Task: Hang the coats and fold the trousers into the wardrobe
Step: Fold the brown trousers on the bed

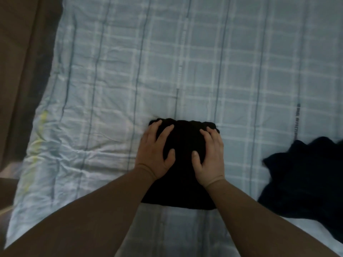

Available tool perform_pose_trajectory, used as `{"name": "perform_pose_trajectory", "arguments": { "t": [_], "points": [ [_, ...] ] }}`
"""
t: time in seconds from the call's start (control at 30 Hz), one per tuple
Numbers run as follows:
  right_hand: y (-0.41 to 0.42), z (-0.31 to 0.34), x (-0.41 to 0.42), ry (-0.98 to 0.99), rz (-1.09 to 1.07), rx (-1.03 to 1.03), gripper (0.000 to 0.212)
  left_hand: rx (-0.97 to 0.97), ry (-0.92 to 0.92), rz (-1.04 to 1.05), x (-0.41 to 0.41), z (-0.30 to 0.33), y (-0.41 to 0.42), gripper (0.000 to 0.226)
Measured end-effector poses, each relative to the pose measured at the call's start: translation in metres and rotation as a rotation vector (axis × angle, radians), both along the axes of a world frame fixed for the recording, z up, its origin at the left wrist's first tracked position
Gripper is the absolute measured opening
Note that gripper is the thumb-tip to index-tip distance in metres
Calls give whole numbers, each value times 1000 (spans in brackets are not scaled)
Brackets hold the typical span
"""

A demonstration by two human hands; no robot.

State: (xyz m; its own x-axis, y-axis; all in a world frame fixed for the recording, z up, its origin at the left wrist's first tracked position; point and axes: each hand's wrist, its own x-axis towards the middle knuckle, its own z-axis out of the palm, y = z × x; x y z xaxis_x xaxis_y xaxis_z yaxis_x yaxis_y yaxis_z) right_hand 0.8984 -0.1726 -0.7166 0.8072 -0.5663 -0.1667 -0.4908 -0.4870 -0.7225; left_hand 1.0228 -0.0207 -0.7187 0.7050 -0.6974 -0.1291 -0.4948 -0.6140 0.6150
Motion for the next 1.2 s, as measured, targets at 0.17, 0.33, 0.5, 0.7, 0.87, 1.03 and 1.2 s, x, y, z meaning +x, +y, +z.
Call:
{"name": "perform_pose_trajectory", "arguments": {
  "t": [0.17, 0.33, 0.5, 0.7, 0.87, 1.03, 1.2],
  "points": [
    [6, 31, -4, 48, -22, 8, 63, 81, -36, 33, -9, 29, 6, 65],
    [9, 63, -10, 57, -30, 86, 62, -7, 114, 68, -14, 61, 19, 59],
    [13, 100, -35, -56, -100, 60, 81, -143, 92, 175, -32, 93, 49, 70],
    [34, 106, -69, 63, -475, 578, 70, -138, 695, 740, -51, 107, 71, 67],
    [23, 103, -63, 291, -427, 666, 68, 15, 1046, 751, -43, 109, 74, 103],
    [7, 100, -53, 424, -398, 883, 85, 53, 1085, 741, -37, 104, 69, 111],
    [4, 95, -52, 529, -396, 909, 99, 25, 1158, 794, -39, 106, 68, 98]
  ]
}}
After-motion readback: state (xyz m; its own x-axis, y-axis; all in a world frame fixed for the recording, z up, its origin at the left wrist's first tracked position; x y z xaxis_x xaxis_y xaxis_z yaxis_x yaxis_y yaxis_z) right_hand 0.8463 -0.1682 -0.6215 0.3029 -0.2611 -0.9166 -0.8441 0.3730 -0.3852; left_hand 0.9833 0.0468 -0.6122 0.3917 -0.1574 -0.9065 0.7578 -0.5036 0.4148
